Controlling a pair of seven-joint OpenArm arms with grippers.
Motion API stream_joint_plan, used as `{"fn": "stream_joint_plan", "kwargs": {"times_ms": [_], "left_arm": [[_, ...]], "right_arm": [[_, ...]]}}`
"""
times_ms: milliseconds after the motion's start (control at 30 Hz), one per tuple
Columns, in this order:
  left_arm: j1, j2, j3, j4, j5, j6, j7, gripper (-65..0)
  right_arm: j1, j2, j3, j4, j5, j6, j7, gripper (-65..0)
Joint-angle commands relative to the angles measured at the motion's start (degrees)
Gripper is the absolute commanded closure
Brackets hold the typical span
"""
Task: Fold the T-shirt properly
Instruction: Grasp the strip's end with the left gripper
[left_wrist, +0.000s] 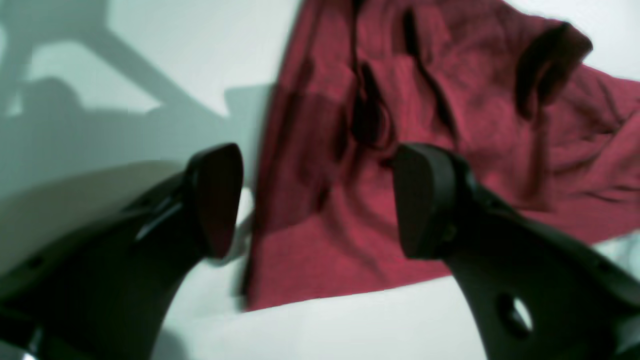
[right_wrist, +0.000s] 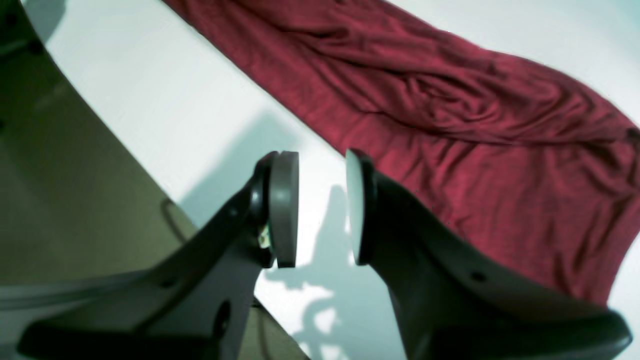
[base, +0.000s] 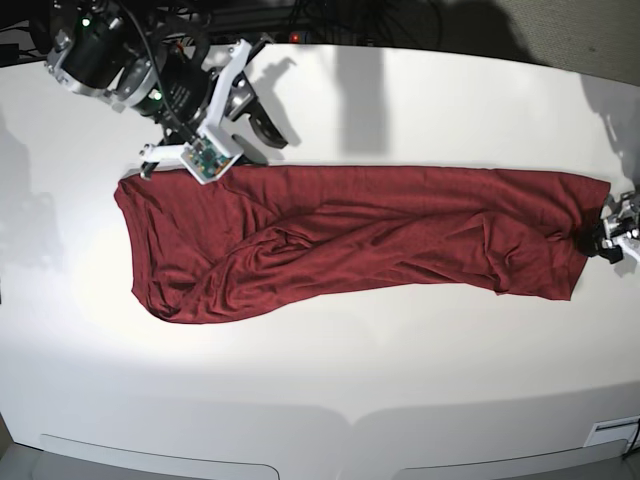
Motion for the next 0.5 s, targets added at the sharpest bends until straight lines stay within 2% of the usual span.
{"fn": "stream_joint_plan", "kwargs": {"times_ms": [0, 100, 300, 467], "left_arm": [[-1.33, -0.81, -0.31, 0.22, -0.96, -0.56, -0.26, -45.0], [-1.31, 0.26, -0.31, -0.79, 0.42, -0.56, -2.95, -45.0], [-1.46, 0.37, -0.31, -0.72, 12.02, -0.56, -14.29, -45.0], [-1.49, -0.11, -0.31, 1.4, 12.24, -0.56, -15.65, -45.0]], "right_arm": [[0.07, 0.0, 0.11, 1.03, 1.11, 0.08, 0.72, -16.6], [0.07, -0.46, 0.11, 1.03, 1.29, 0.08, 0.37, -16.6], [0.07, -0.44, 0.11, 1.03, 1.36, 0.08, 0.2, -16.6], [0.09, -0.44, 0.11, 1.03, 1.36, 0.08, 0.17, -16.6]]}}
